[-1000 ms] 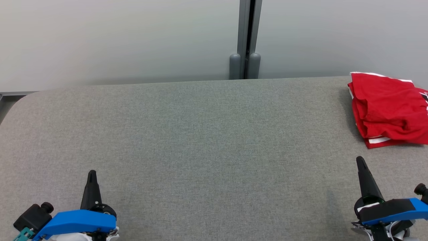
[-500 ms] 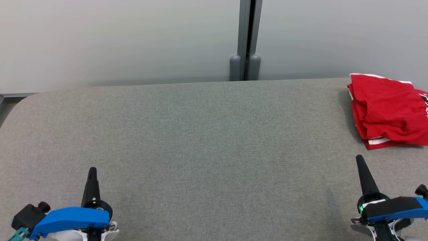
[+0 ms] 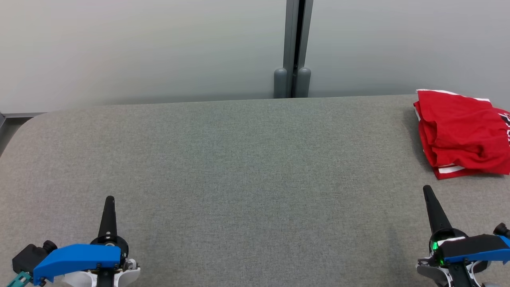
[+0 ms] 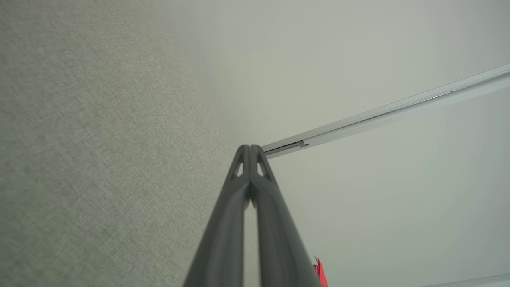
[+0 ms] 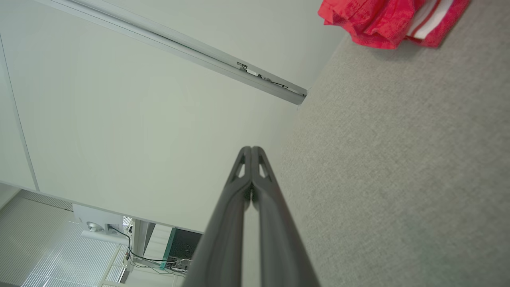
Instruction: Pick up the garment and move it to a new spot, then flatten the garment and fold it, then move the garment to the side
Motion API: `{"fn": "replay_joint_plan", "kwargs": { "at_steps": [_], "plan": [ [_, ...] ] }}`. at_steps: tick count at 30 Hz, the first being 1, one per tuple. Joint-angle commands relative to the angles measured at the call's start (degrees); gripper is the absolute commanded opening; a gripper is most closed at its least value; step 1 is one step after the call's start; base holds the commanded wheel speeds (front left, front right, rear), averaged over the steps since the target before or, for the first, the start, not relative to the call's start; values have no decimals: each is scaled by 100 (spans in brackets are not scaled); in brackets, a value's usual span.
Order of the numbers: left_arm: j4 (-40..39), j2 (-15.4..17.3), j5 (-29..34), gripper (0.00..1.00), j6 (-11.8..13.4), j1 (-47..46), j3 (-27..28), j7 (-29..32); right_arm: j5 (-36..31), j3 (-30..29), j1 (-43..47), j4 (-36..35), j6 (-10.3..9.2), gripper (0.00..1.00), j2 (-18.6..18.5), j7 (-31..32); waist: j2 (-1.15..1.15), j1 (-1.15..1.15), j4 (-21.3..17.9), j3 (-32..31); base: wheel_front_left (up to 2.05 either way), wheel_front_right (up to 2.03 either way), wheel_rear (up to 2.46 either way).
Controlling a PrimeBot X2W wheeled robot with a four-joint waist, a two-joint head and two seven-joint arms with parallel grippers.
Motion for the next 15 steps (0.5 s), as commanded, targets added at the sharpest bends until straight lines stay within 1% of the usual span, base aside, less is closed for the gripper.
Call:
{"fn": "replay_joint_plan", "kwargs": {
  "at_steps": [1, 15],
  "plan": [
    [-32, -3, -138, 0, -36, -129, 21, 33, 142, -19, -132, -11, 2, 0, 12, 38, 0, 0, 0, -4, 0, 0, 0],
    [-10, -13, -933, 0, -99, -181, 97, 227, 896, -39, -151, 55, 2, 0, 41, 171, 0, 0, 7, -48, 0, 0, 0]
  ]
}}
